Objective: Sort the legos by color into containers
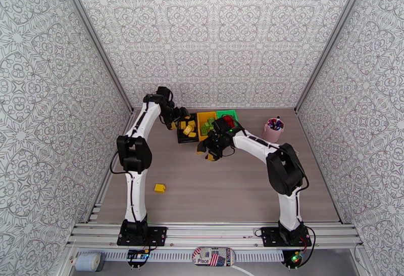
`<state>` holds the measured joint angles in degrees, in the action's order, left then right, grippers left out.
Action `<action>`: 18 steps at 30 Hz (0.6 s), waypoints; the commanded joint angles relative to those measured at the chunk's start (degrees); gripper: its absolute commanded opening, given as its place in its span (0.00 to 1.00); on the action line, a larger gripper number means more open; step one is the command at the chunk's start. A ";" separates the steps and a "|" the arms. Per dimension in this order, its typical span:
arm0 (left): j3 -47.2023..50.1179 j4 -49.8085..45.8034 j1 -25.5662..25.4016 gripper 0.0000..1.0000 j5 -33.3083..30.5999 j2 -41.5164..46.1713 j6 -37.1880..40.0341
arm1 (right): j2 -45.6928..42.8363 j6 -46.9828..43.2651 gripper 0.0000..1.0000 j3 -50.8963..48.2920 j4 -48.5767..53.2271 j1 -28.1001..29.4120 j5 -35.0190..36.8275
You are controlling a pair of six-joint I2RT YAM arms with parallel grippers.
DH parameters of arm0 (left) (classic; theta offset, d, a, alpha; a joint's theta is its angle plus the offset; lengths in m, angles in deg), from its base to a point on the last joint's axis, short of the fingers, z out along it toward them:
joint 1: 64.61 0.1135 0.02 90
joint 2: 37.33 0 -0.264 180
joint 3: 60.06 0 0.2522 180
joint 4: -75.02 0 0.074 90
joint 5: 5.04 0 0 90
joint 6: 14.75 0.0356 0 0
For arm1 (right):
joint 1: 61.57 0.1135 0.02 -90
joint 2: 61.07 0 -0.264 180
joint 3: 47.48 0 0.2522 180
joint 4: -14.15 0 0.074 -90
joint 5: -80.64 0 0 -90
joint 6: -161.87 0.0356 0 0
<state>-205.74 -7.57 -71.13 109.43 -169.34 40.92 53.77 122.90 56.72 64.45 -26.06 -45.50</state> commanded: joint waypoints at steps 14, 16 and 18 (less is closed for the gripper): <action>30.89 4.76 1.15 0.91 -5.85 22.64 -0.05 | -0.16 -5.76 0.61 3.39 7.65 -0.35 2.68; 35.28 5.46 1.28 0.90 -6.63 25.60 -0.68 | 0.28 -7.00 0.61 4.20 9.05 -0.28 3.20; 39.76 5.92 1.46 0.91 -7.69 28.92 -1.41 | 0.73 -8.31 0.61 4.96 10.43 -0.26 3.74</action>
<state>-170.63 -3.68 -70.52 104.21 -143.98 40.70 53.07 117.78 59.16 71.18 -26.06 -43.77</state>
